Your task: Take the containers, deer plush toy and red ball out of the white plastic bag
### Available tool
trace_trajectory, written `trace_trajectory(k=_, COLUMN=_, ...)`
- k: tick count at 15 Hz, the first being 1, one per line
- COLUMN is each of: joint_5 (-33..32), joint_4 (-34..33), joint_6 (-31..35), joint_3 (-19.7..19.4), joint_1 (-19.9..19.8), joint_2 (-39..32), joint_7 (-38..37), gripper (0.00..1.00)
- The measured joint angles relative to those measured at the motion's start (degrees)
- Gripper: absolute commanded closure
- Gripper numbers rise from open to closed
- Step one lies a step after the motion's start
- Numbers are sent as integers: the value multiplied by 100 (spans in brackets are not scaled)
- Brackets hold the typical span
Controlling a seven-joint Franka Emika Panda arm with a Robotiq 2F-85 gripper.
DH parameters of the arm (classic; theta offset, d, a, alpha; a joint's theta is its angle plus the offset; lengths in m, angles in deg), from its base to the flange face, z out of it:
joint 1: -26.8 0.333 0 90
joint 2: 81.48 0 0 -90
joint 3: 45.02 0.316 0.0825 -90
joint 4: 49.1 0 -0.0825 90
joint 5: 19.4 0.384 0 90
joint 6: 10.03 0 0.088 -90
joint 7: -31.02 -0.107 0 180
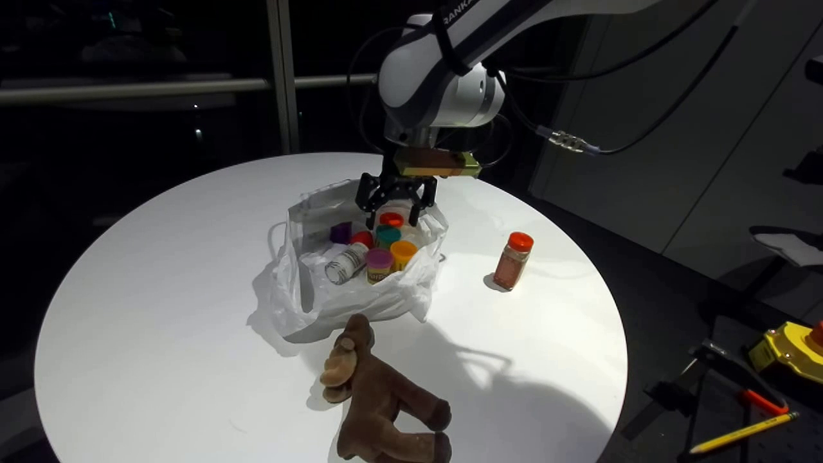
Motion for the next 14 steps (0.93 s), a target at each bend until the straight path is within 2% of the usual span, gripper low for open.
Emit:
trace_trajectory(k=3, joint_5=14, joint_4=-144, joint_6=-4, joint_3=1, joint_1=0, joint_2=-172, joint_7=-123, gripper=0)
trace_trajectory(k=4, joint_5=14, joint_4=-190, joint_6=-4, joint_3=1, joint_1=0, joint_2=-228, joint_7=-159, gripper=25)
trace_trajectory(k=5, joint_5=14, joint_4=-229, joint_6=-4, joint_3=-1, joint_1=0, joint_2=-279, joint_7=-194, gripper=26)
trace_trajectory(k=6, joint_5=14, joint_4=-271, joint_6=-4, joint_3=-3, joint_1=-1, joint_2=-329, joint_7=-231, gripper=32)
trace_trajectory(k=10, joint_5=14, joint_4=-402, joint_6=-4, joint_3=-14, joint_1=-4, joint_2=-456, joint_7=-316, gripper=65)
trace_trajectory(k=11, joint_5=14, joint_4=-430, joint_6=-4, joint_3=-17, joint_1=-5, joint_2=-471, joint_7=-332, gripper=71)
trace_trajectory(k=14, joint_5=14, joint_4=-472, joint_6=-1, joint_3=-24, joint_1=-7, joint_2=-476, joint_7=-382, gripper=73)
